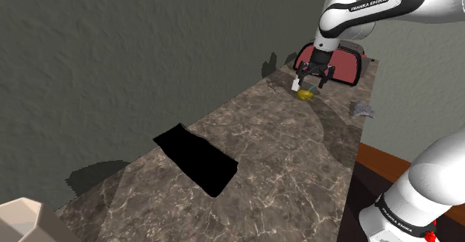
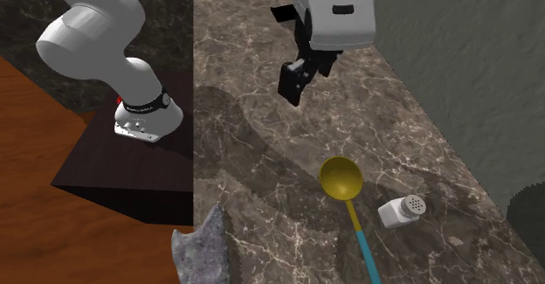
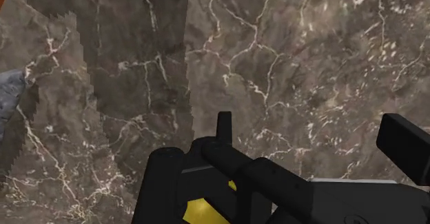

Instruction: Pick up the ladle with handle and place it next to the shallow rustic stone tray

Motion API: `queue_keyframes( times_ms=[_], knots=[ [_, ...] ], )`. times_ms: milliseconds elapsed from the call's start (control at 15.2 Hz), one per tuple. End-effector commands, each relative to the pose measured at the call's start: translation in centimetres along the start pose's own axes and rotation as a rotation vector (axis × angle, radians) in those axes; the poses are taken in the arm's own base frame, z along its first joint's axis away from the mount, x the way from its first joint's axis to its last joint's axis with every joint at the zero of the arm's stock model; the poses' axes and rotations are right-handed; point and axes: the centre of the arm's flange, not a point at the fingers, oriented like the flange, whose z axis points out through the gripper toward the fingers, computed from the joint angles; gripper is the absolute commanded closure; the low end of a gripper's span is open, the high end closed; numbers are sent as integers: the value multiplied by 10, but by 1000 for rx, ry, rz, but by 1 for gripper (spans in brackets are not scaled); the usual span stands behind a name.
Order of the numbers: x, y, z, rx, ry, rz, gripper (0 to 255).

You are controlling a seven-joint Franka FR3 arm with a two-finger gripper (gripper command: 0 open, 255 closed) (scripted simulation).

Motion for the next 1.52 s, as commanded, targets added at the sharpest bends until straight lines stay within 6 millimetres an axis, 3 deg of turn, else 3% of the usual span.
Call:
queue_keyframes(
  times_ms=[0, 528, 1056, 1452],
  knots=[
    [25, 8, 8, 13, 8, 72, 0],
    [111, 54, 42, 66, 35, 352, 0],
    [183, 119, 77, 118, 63, 631, 0],
    [186, 117, 103, 118, 63, 631, 0]
  ],
)
